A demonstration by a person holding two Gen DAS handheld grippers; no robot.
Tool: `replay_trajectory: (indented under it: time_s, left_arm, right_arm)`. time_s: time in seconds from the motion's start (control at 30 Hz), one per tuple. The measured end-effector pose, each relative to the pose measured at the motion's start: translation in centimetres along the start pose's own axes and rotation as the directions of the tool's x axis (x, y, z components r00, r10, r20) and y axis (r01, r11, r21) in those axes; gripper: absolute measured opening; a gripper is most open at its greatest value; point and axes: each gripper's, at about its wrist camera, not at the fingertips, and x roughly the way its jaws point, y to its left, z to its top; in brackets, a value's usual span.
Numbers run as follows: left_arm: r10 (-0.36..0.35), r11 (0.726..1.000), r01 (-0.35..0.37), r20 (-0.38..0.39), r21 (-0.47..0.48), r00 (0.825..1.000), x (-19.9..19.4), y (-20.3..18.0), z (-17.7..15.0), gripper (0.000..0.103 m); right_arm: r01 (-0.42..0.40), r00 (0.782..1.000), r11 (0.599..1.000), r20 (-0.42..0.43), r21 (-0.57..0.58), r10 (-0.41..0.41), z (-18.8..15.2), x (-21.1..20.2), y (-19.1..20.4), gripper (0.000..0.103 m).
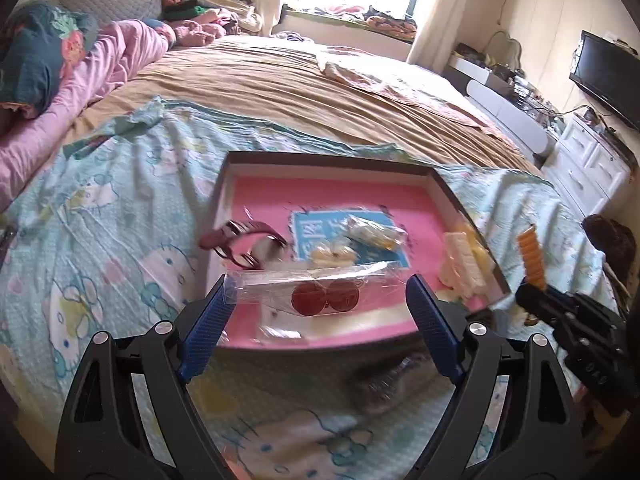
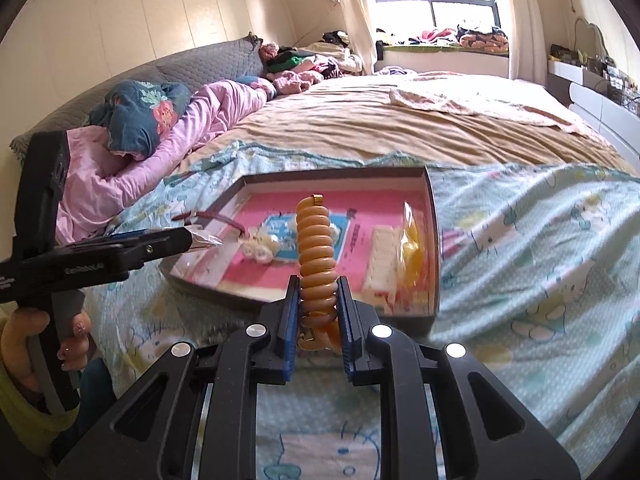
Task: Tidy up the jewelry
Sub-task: 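Carry the red-bead bag with the left tool while the right tool carries the hair tie into the box, then open the left tool on the bead bag while the right tool releases the hair tie in the box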
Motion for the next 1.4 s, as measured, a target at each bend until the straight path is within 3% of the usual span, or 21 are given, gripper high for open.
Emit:
replay_trajectory:
  time_s: [0.33,1.23,1.27,1.33,1.4]
  left_arm:
    - [-0.018,1.000,0.017,-0.019,-0.009,1.000,2.0,1.2,0.5,0.079]
    - [-0.063,0.997,0.060,-0.079,-0.048,0.995,4.6,3.3,0.5,0.080]
    - [-0.061,0.997,0.058,-0.076,-0.047,0.995,4.6,3.4,0.5,0.080]
    - [-0.055,0.998,0.052,-0.074,-0.043,0.996,4.5,3.4,0.6,0.083]
    - [-0.053,0.998,0.050,-0.073,-0.043,0.996,4.4,3.4,0.7,0.086]
  right_arm:
    - [0.011,1.000,1.000,0.022,-0.021,-0.011,2.4,1.6,0.6,0.017]
    - [0.085,0.991,0.996,-0.103,-0.018,-0.087,3.4,9.0,0.5,0.018]
    - [0.086,0.990,0.996,-0.107,-0.015,-0.087,3.4,9.0,0.4,0.020]
    - [0.086,0.991,0.996,-0.100,-0.003,-0.086,3.4,8.9,0.3,0.047]
    - [0.091,0.993,0.996,-0.082,0.007,-0.090,3.6,8.3,0.3,0.053]
